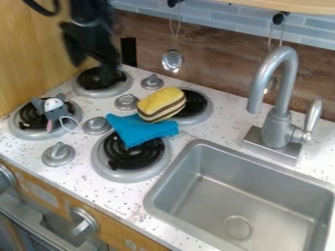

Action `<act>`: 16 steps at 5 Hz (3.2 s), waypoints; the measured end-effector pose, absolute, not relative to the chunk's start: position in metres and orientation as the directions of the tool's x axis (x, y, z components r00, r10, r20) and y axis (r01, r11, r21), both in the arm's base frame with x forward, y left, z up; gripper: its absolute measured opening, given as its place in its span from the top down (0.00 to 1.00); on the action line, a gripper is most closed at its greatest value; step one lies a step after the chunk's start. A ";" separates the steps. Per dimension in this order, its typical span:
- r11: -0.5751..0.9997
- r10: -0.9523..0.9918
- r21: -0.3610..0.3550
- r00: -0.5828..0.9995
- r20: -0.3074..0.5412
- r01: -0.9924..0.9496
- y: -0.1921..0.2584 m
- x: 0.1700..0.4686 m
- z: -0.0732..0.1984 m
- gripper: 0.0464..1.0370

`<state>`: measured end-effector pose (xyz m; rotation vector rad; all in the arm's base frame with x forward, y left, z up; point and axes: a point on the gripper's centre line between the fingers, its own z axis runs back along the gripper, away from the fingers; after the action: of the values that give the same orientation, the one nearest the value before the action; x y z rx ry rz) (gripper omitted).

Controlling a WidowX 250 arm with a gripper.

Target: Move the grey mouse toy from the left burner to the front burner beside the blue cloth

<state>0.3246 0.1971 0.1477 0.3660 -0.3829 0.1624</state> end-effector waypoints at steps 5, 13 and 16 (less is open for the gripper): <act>0.859 0.239 0.360 0.907 0.346 -0.364 0.297 0.306 0.090 0.03; 0.942 0.215 0.182 0.922 0.322 -0.283 0.285 0.315 0.053 0.62; 0.988 0.023 0.129 0.900 0.436 -0.088 0.197 0.295 0.115 0.69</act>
<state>0.2946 0.1970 0.1151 0.1469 -0.4483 0.0574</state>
